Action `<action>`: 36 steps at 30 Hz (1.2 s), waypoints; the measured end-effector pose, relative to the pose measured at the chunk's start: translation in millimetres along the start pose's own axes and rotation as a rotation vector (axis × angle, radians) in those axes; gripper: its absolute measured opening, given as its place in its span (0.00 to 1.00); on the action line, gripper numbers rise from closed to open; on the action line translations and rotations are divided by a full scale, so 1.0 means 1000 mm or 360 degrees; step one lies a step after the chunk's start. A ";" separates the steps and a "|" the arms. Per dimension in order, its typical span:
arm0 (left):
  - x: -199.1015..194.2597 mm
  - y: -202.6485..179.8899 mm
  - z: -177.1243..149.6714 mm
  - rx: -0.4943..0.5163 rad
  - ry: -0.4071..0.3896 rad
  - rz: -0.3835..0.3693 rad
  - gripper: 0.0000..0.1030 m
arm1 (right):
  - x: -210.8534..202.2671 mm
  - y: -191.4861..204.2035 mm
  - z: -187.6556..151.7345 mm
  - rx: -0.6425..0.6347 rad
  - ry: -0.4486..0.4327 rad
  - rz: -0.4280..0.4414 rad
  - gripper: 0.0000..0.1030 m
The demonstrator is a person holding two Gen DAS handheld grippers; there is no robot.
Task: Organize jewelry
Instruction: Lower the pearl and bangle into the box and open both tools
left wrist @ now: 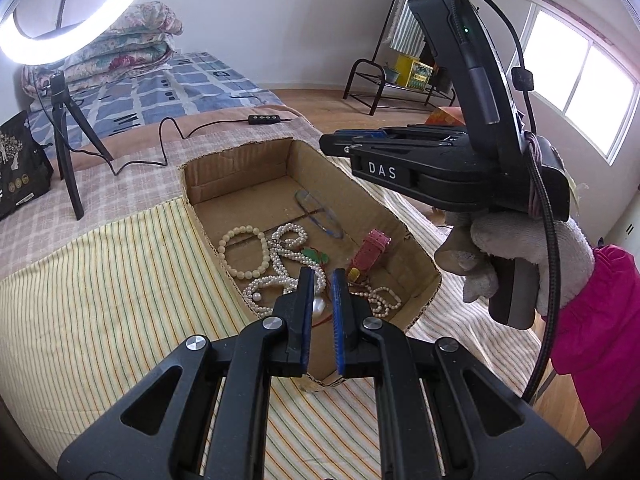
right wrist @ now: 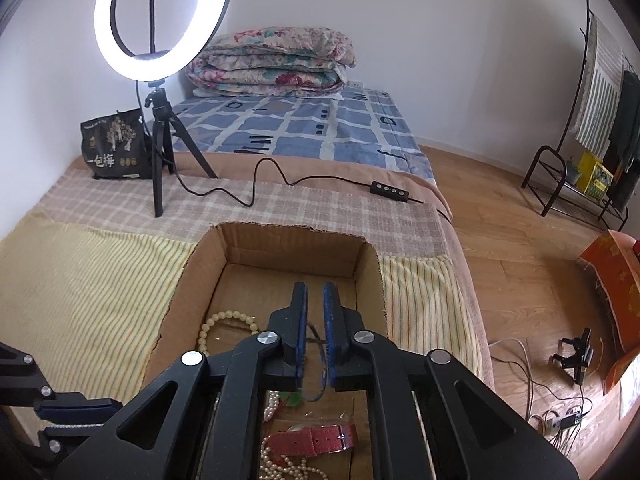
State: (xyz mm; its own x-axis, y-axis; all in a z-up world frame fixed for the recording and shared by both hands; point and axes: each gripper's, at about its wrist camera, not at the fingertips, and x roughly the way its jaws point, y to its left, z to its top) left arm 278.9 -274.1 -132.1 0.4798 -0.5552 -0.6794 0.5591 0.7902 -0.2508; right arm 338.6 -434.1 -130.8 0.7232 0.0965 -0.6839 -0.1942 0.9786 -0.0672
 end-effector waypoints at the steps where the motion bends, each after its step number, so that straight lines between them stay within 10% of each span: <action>1: 0.000 0.000 0.000 0.0000 0.0002 0.0000 0.06 | 0.000 0.000 0.000 0.0003 -0.0007 0.0008 0.22; 5: -0.001 -0.001 0.000 0.0001 0.0002 0.0004 0.08 | -0.004 0.000 0.002 0.0020 -0.0027 -0.0008 0.33; 8: -0.005 -0.001 0.000 0.0001 -0.0013 0.0017 0.32 | -0.008 0.001 0.002 0.0020 -0.0033 -0.0023 0.35; 36: -0.119 -0.030 -0.004 0.0130 -0.0261 0.0222 0.33 | -0.129 0.017 0.005 0.0124 -0.0254 -0.0035 0.71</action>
State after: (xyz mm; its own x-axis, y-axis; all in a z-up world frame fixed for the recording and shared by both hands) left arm 202.5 -231.1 -46.3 0.6559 -0.4821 -0.5808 0.5296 0.8422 -0.1010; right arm 245.4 -429.3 -40.2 0.8241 0.0962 -0.5582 -0.1296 0.9913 -0.0205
